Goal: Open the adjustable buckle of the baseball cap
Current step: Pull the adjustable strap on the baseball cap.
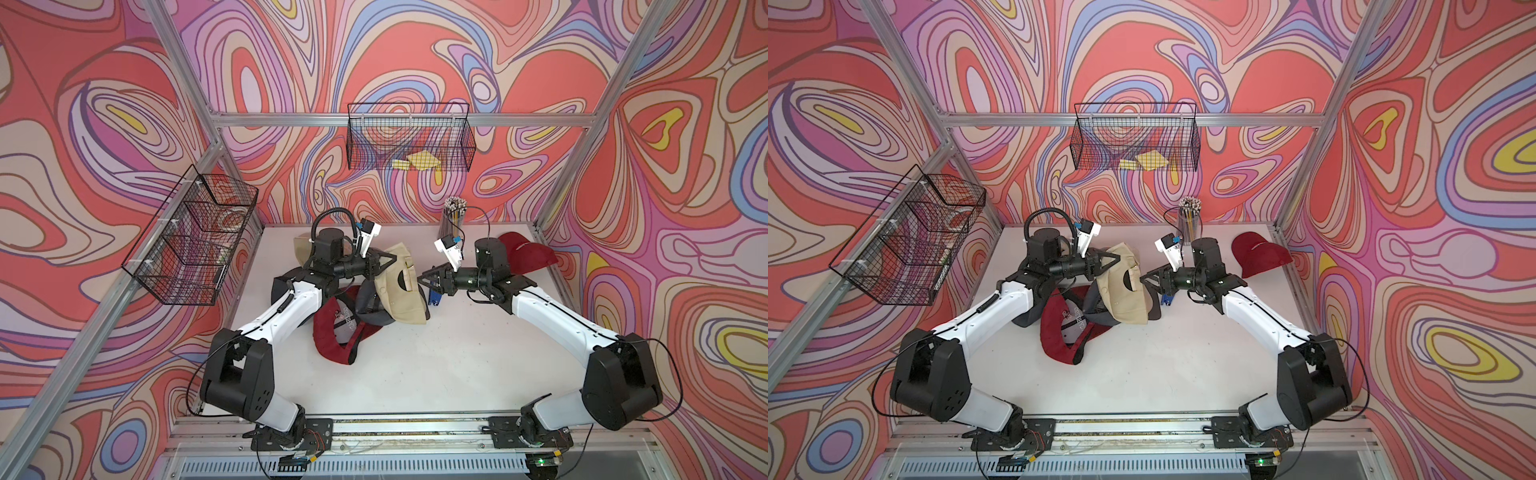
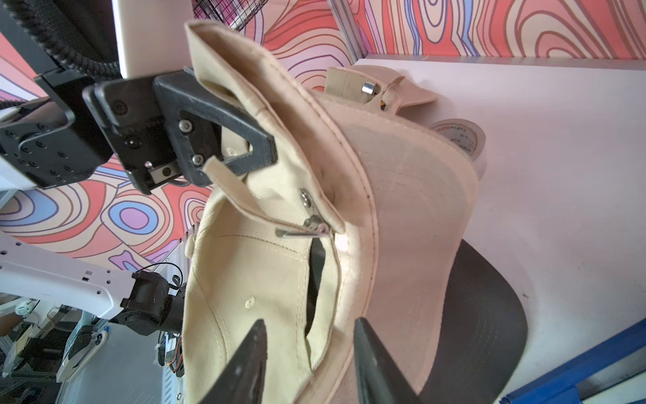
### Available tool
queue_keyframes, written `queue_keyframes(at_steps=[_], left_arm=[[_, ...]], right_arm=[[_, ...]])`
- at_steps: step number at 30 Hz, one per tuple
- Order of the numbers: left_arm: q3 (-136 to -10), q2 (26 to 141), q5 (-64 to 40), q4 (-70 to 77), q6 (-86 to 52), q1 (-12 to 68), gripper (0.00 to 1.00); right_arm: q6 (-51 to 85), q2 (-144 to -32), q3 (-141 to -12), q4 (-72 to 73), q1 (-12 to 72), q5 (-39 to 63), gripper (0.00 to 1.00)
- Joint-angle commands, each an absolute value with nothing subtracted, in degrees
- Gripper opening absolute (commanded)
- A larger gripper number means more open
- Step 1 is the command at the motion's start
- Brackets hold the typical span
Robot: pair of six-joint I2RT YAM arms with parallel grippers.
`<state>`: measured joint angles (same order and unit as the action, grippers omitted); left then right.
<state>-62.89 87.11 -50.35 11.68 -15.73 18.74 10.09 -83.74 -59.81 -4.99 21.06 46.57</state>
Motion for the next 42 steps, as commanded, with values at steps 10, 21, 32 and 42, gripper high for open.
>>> queue_keyframes(at_steps=[10, 21, 32, 42], left_arm=[[-63.46, 88.77, -58.39, 20.91, -20.24, 18.68, 0.0], [-64.34, 89.62, -58.8, 18.89, -19.95, 19.14, 0.0], [-64.53, 90.04, -59.63, 18.81, -20.22, 19.98, 0.0], [-64.8, 89.74, -57.3, 16.17, -18.7, 20.2, 0.08]], right_arm=[[8.26, -84.46, -57.75, -0.75, 20.83, 50.82, 0.36], [8.63, -84.48, -57.22, 0.68, 20.83, 51.5, 0.34], [9.64, -84.64, -56.67, 2.46, 20.8, 49.92, 0.3], [9.71, -83.78, -55.57, 4.51, 20.81, 50.99, 0.01]])
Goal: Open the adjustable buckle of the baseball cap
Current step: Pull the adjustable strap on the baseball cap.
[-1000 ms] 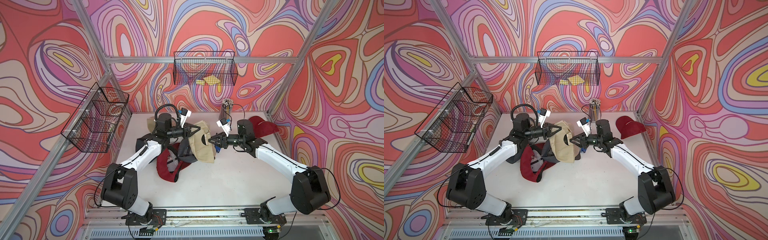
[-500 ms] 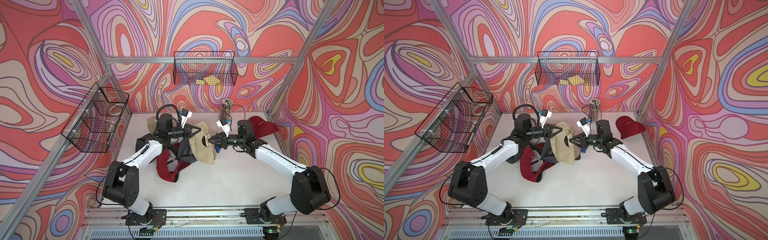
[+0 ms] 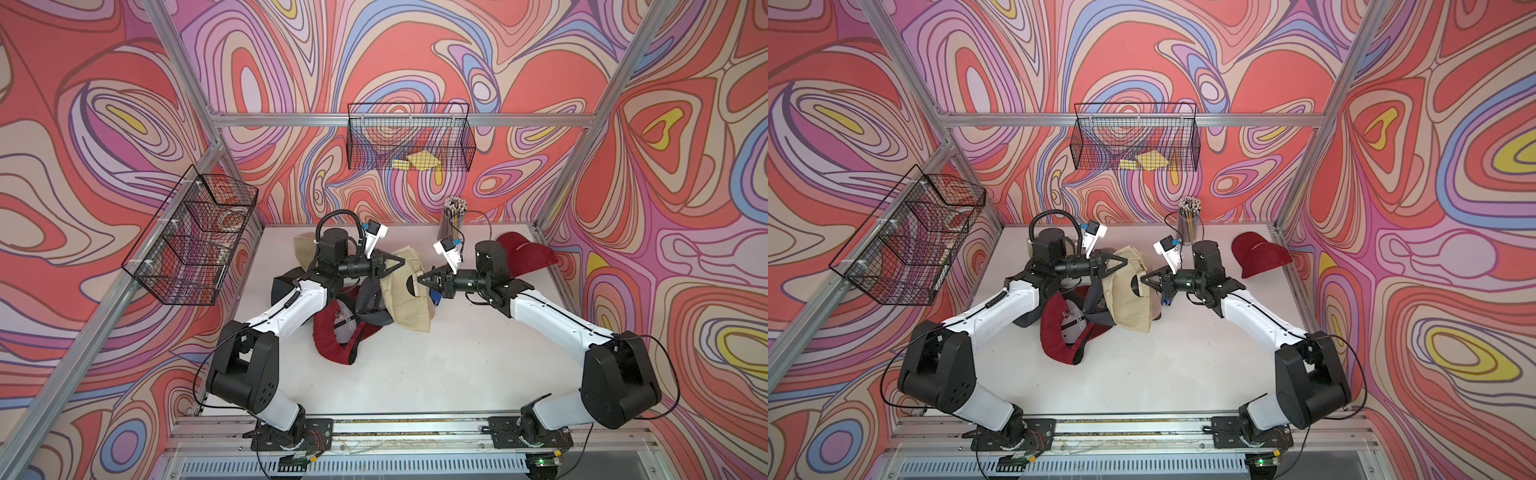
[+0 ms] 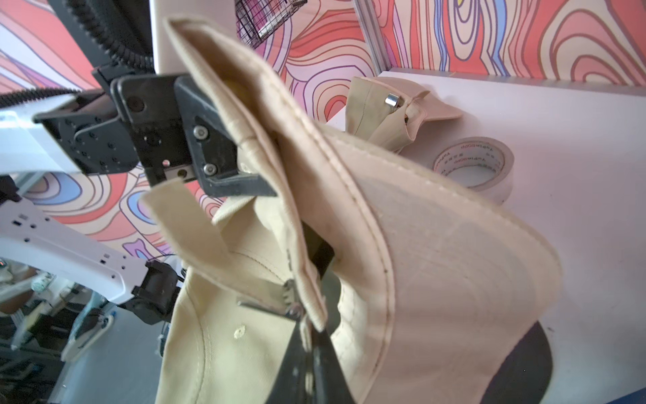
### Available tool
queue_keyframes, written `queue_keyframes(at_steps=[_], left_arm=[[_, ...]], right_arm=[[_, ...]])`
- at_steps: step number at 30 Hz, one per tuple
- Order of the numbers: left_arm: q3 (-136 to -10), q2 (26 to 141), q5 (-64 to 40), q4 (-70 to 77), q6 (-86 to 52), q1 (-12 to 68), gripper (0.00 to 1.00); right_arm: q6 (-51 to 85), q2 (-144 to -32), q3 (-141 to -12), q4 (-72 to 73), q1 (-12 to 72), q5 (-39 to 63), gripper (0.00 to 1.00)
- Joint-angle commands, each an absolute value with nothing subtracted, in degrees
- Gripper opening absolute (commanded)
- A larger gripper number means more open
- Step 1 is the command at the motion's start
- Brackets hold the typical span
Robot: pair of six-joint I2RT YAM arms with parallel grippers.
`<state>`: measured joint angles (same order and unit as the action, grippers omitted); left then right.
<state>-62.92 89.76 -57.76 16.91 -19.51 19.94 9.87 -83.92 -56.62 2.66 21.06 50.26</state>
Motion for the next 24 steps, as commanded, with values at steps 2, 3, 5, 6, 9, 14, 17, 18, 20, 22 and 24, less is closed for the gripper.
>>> queue_keyframes(at_steps=[2, 3, 5, 6, 9, 14, 17, 18, 20, 22, 24], left_arm=[[-65.02, 89.66, -56.3, 14.57, -17.75, 20.13, 0.14], [-65.32, 89.78, -55.91, 13.44, -17.1, 20.19, 0.18], [-66.28, 90.08, -55.42, 10.43, -15.05, 20.18, 0.24], [-66.68, 90.28, -55.01, 9.04, -13.98, 20.15, 0.28], [-67.23, 90.01, -53.41, 6.26, -11.1, 20.18, 0.38], [-67.94, 88.64, -51.86, 3.52, -7.94, 20.03, 0.57], [-67.27, 87.58, -52.21, 4.4, -6.65, 19.82, 0.63], [-66.78, 87.14, -51.69, 4.88, -6.36, 19.71, 0.64], [-66.06, 86.22, -50.72, 5.44, -5.45, 19.36, 0.66], [-65.45, 85.42, -49.95, 5.74, -3.77, 19.06, 0.69], [-64.29, 84.44, -49.92, 6.98, -1.3, 18.9, 0.69]], right_arm=[[9.84, -83.51, -55.34, 5.37, 20.78, 51.65, 0.0], [9.89, -83.39, -55.27, 5.94, 20.81, 51.91, 0.0], [9.93, -83.24, -55.11, 7.27, 20.79, 52.47, 0.0], [10.08, -83.33, -55.27, 7.88, 20.79, 52.69, 0.0], [10.35, -83.99, -56.52, 8.78, 20.82, 53.73, 0.0], [9.88, -85.54, -58.57, 9.66, 20.78, 54.79, 0.0], [9.67, -86.76, -60.07, 9.66, 20.83, 55.68, 0.0], [9.73, -87.13, -60.74, 9.52, 20.83, 55.85, 0.0], [9.76, -87.72, -61.66, 9.22, 20.83, 56.26, 0.0], [9.88, -88.21, -62.43, 9.14, 20.83, 56.58, 0.0], [9.92, -88.39, -63.07, 8.82, 20.81, 56.9, 0.0]])
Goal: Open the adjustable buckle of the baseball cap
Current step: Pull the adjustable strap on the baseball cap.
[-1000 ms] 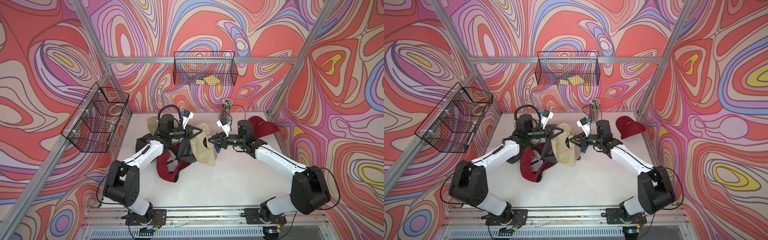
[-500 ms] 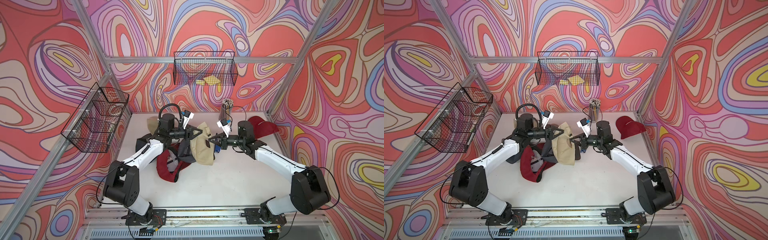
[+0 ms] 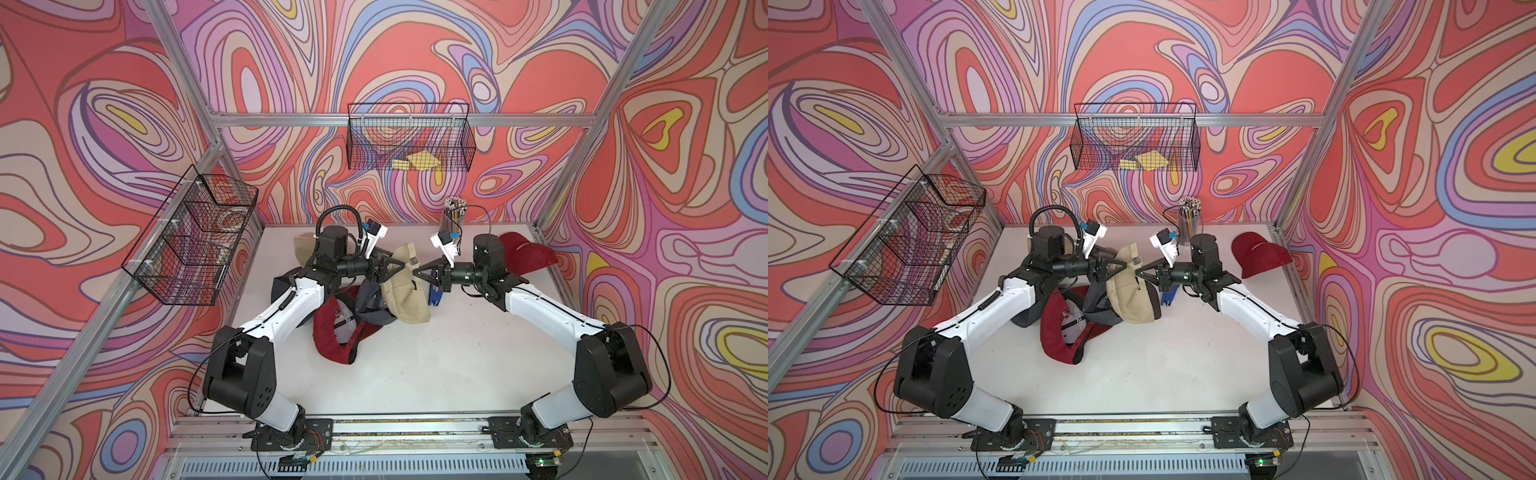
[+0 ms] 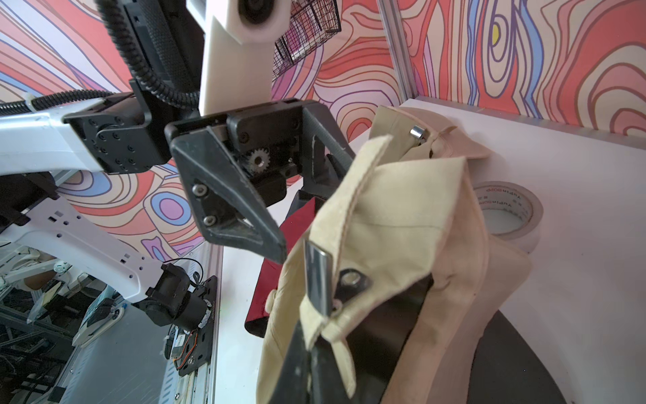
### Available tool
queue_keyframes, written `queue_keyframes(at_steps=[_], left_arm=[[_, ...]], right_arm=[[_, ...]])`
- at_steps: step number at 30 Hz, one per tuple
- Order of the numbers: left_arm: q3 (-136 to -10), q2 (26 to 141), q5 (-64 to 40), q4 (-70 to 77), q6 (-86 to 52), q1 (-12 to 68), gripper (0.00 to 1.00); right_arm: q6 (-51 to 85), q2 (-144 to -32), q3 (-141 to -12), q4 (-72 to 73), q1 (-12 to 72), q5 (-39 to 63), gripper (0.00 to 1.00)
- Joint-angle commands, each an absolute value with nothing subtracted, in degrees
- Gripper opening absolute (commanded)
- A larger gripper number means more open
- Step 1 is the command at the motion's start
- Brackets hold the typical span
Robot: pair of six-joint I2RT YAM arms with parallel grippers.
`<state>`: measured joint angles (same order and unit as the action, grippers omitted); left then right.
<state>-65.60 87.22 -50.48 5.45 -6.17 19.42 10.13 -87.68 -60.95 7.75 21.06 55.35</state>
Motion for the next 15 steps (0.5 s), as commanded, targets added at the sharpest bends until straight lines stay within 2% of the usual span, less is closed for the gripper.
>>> queue_keyframes(at_steps=[1, 11, 15], left_arm=[[-63.58, 84.02, -49.59, 8.08, -0.74, 18.81, 0.7], [-55.99, 79.69, -50.23, 18.07, 8.12, 19.09, 0.65], [-55.87, 79.35, -50.54, 16.95, 11.18, 20.13, 0.66]], right_arm=[[9.77, -88.38, -63.33, 8.65, 20.79, 56.95, 0.0], [9.76, -88.78, -63.72, 8.26, 20.82, 59.36, 0.0], [9.95, -89.01, -63.71, 8.59, 20.83, 62.08, 0.0]])
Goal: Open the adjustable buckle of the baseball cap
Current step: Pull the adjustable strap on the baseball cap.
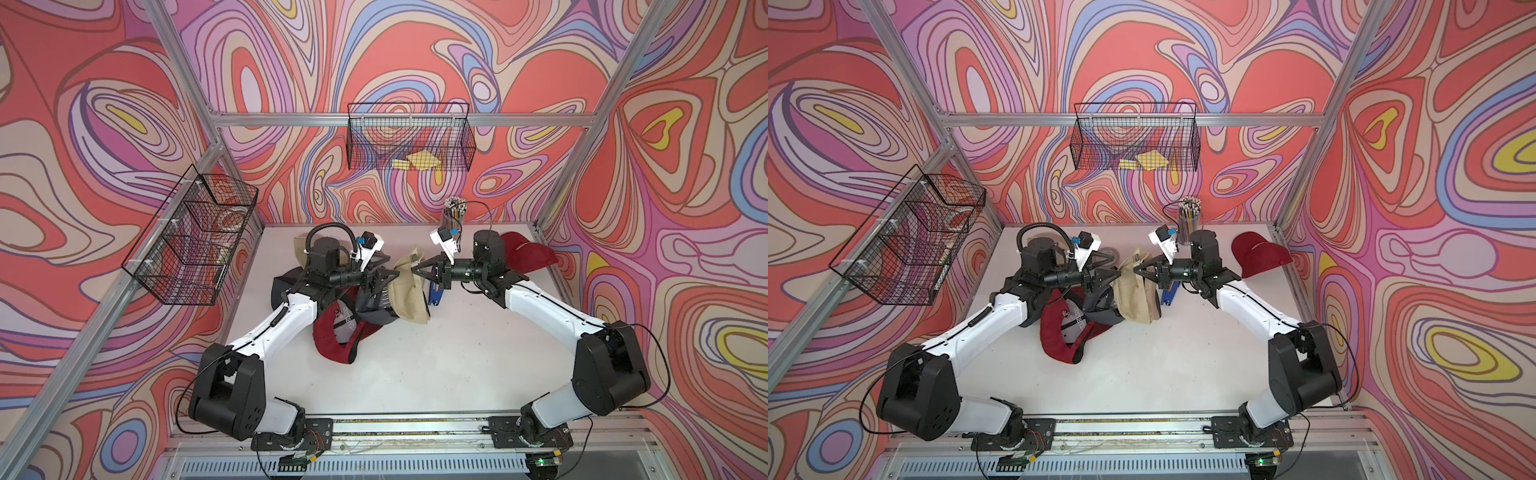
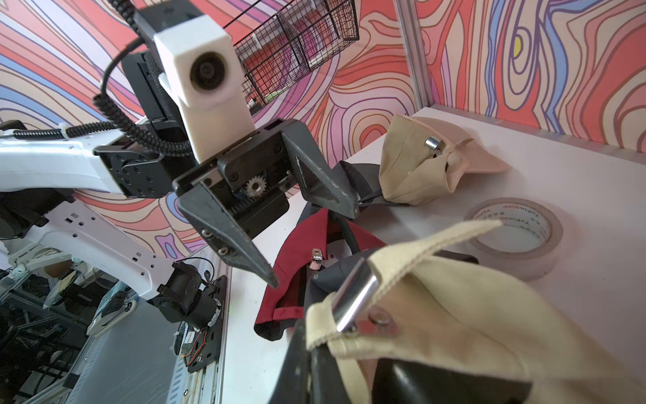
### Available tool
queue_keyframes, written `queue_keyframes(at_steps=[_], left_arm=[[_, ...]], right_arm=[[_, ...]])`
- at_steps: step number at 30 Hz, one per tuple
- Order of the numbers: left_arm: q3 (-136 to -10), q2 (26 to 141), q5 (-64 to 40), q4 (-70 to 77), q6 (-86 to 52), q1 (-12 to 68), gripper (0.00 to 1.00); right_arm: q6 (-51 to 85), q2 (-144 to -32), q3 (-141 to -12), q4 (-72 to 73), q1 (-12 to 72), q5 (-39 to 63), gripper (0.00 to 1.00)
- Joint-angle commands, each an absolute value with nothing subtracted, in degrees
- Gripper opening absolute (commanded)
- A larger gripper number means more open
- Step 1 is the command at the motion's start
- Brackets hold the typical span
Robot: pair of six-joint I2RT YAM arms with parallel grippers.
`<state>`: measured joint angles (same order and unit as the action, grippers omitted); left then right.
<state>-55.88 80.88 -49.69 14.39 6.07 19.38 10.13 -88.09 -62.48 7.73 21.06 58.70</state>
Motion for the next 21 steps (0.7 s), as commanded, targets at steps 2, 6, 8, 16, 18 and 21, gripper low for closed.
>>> queue_keyframes(at_steps=[2, 6, 8, 16, 18, 21], left_arm=[[-56.18, 79.75, -50.58, 15.23, 13.36, 21.25, 0.66], [-56.82, 80.76, -50.81, 13.74, 15.18, 22.59, 0.65], [-57.08, 80.94, -50.8, 13.26, 15.42, 22.68, 0.63], [-58.01, 82.24, -50.04, 11.01, 16.78, 22.89, 0.54], [-58.02, 82.28, -49.13, 10.66, 17.19, 22.96, 0.53], [-57.67, 81.87, -48.51, 10.64, 18.03, 23.09, 0.53]], right_arm=[[10.1, -89.12, -63.46, 9.1, 20.87, 63.3, 0.0], [10.2, -88.99, -62.93, 9.76, 21.13, 64.99, 0.0], [10.11, -88.9, -62.89, 9.84, 21.19, 65.6, 0.0], [10.03, -89.29, -62.89, 10.24, 21.68, 67.87, 0.0], [9.96, -89.3, -62.76, 10.29, 21.88, 68.43, 0.0], [9.95, -89.5, -62.67, 10.37, 22.13, 69.07, 0.0]])
